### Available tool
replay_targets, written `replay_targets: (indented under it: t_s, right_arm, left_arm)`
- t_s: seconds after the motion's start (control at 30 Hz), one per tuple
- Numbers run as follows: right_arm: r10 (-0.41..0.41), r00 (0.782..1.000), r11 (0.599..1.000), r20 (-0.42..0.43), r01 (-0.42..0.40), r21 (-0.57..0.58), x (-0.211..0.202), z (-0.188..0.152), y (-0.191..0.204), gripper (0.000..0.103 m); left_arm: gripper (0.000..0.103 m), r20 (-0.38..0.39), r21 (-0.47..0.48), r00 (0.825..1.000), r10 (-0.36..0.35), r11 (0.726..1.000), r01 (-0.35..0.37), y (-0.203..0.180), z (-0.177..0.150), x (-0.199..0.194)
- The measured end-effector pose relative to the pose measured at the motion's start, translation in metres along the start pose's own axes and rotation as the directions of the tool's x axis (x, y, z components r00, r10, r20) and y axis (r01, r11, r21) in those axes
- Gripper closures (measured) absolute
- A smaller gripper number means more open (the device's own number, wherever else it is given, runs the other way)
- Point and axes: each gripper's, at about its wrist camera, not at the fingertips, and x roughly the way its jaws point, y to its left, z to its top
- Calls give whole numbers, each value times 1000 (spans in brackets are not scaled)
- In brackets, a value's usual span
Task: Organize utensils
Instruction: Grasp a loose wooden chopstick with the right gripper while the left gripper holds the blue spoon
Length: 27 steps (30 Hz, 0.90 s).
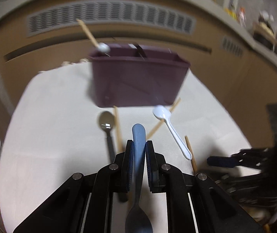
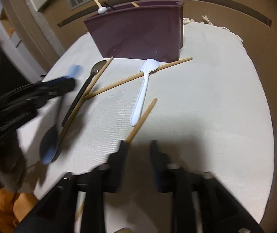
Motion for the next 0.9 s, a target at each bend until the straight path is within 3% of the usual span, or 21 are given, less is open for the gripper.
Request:
replay_targets:
  t_s: [0.03,0.3,0.33,0.43,0.47,0.6,0.7,0.8,0.9]
  right_arm:
    - [-4,1000,1000,2,4,12,3,1,4,57]
    - [-138,990,988,-15,137,-70,19,8,34,57]
    - [-145,989,986,-22,142,-87,18,7,35,61]
    - [-148,988,978,-34,141,-153,15,3,39,90]
    - [-147,988,977,-38,139,-162,14,2,39,91]
    - [-145,989,977,-39,137,-161,1,-3,23,99]
    - [-174,985,976,-10,171,-133,-10,-3,7,99]
    - [-182,983,980,11,182,-84,-17,-1,-8,99]
    - [-175,984,982,31,177,-66,-21,-1,-12,99]
  left_arm:
    - [90,24,-13,1000,0,1000,0,7,-1,-10]
    - [91,143,-60,990,-14,998,23,21,-11,-58]
    - [90,150,-63,989,-19,998,29,20,-10,-57]
    - [91,167,-61,986,-26,997,36,23,-12,-64]
    - [90,164,-62,986,-21,998,31,24,-12,-63]
    - [89,91,-63,996,-13,998,19,29,-15,-51]
    - [87,12,-46,1000,2,999,-2,29,-18,-32]
    - [76,-68,-60,998,-5,998,1,30,-18,-9]
    - [73,-141,-76,990,4,997,-15,33,-13,15]
